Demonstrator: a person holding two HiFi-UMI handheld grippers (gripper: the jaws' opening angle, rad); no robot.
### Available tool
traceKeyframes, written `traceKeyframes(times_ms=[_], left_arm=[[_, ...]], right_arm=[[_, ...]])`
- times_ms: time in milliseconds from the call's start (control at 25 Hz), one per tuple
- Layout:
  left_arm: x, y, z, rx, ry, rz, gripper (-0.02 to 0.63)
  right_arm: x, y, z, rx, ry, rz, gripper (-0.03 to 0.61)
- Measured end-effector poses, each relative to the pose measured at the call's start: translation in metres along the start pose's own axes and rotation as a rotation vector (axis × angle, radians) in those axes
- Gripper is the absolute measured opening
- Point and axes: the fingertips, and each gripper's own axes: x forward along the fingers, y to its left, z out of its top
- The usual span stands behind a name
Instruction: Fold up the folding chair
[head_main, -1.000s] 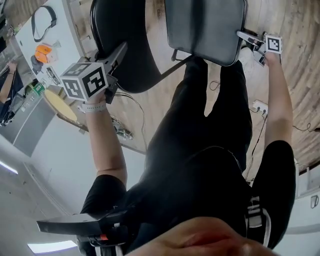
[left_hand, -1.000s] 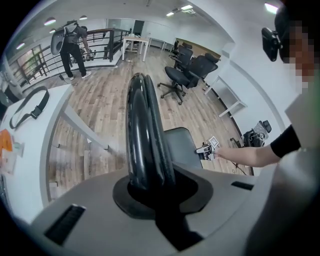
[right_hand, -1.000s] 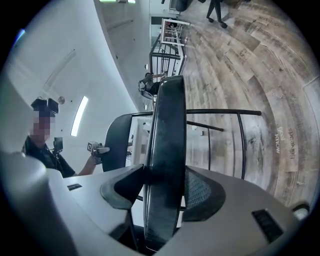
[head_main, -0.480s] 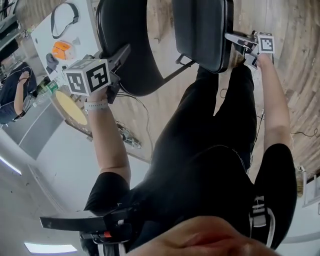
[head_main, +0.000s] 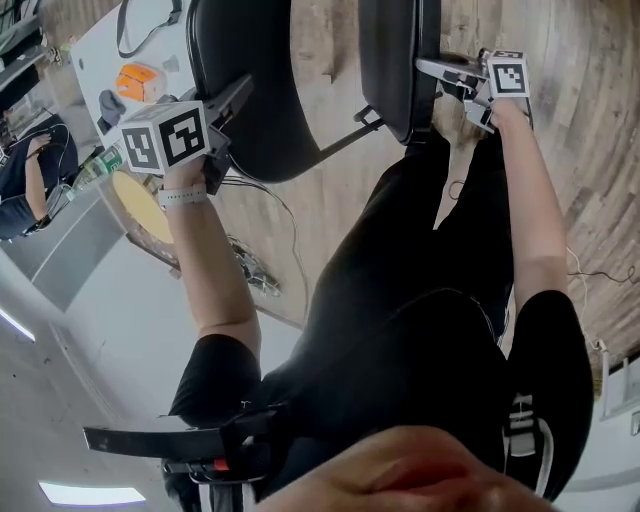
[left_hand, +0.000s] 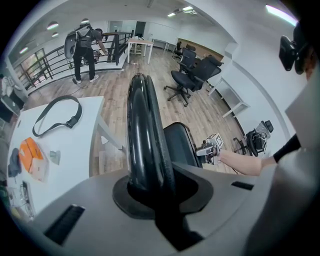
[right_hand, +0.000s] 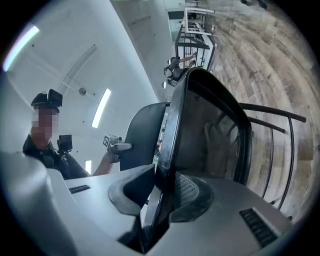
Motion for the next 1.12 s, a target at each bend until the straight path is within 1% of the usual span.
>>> traceKeyframes(times_ms=[80,200,360,480,640,720,840,920,1000,1120], left_arm=[[-0.003,0.013,-0.004,0.001,0.0,0.005,0.058],[-0.026,0.034,-0.003,0.005,-0.004,0.014,0.058],[-0.044,0.053,-0.002,0.001,-0.01,0.032,0.058],[-0.05,0.064,-0.002,-0.004,-0.016,0.045,0.058],[-0.051,0.076,-0.003,-0.009,-0.02,0.056,0.058],[-0.05,0.078,-0.004,-0.006,-0.018,0.064,0.058],[-0.047,0.079,-0.005,0.001,-0.013,0.083,0.058],[-0.051,0.085,-0.006,0.004,-0.013,0.099,0.058],[-0.057,0.098,-0.007,0.0,-0.016,0.107,0.059],[-0.067,0.12,-0.01,-0.011,-0.019,0.098,0.058]], right_arm=[[0.027,-0.002,-0.003,-0.008,0.034,-0.001,0.095],[0.077,0.01,0.003,-0.019,0.076,0.0,0.095],[0.129,0.019,0.007,-0.012,0.101,0.0,0.095],[0.16,0.015,0.007,0.01,0.098,0.0,0.095],[0.195,0.017,0.008,0.064,0.07,0.033,0.095],[0.21,0.01,0.007,0.053,0.068,0.01,0.097],[0.233,-0.006,0.005,-0.004,0.079,-0.068,0.103],[0.257,-0.01,0.005,-0.031,0.079,-0.105,0.104],[0.279,-0.012,0.006,-0.022,0.069,-0.124,0.106],[0.299,-0.012,0.007,0.002,0.055,-0.128,0.108]])
